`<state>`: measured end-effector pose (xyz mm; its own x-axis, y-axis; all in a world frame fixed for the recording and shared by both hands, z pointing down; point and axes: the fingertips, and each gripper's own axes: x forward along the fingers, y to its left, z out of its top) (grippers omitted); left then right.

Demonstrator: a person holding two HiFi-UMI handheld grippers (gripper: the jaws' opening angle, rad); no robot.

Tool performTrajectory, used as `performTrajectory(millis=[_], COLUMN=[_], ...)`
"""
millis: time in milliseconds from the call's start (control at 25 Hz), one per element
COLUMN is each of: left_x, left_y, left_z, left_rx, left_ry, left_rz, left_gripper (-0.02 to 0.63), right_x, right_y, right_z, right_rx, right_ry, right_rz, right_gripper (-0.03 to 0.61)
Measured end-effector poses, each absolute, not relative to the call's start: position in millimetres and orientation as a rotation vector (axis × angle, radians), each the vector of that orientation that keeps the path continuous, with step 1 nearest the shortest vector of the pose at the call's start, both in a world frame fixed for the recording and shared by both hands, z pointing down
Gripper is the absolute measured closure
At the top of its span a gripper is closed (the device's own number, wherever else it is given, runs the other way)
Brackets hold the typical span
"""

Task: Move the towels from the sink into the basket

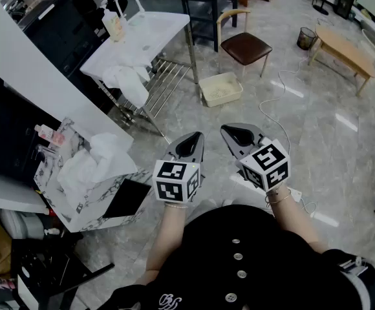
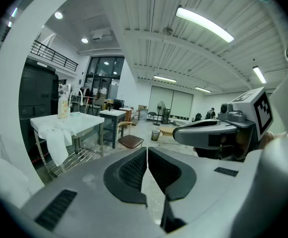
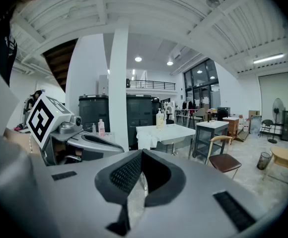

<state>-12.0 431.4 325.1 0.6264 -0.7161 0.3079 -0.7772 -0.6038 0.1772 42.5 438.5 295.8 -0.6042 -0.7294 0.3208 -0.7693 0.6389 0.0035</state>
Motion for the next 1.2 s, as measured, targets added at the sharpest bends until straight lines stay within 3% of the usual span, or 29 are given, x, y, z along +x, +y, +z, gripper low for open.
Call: performTrajectory(millis=[920,960,1000,1040,1120,1160,1200], left_x=[-24,-26,-28,-30,-35,-38,-40], left_y=[427,425,423,422,418,416,415], left_z=[339,340,340,340,340,340,341], left_rx=[2.560,2.562,2.566,2.570,2.573,2.571,2.567], left_ry=[-1.177,-1.182,-1.180,-1.179,-1.182,-1.180,-1.173], left_rz=[0.295,0.309,0.320,0.326,0.324,0.319,0.318], left_gripper=[0.597,0.597,0.596,0.594,0.591,0.568,0.480], right_x=[23,23,22,20,17,15,13], right_y=[436,434,432,431,427,426,425], right_z=[319,319,318,318,318,319,320], right_rx=[1.199,1.210,1.220,1.232,1.258,1.263,1.265], right_ry=[-2.593,-2.588,-2.586,-2.585,-2.581,-2.580,-2.579], right_rz=[0.313,0.314,0.314,0.313,0.308,0.308,0.307], right_gripper=[0.577,0.552,0.476,0.443,0.423,0.395,0.366])
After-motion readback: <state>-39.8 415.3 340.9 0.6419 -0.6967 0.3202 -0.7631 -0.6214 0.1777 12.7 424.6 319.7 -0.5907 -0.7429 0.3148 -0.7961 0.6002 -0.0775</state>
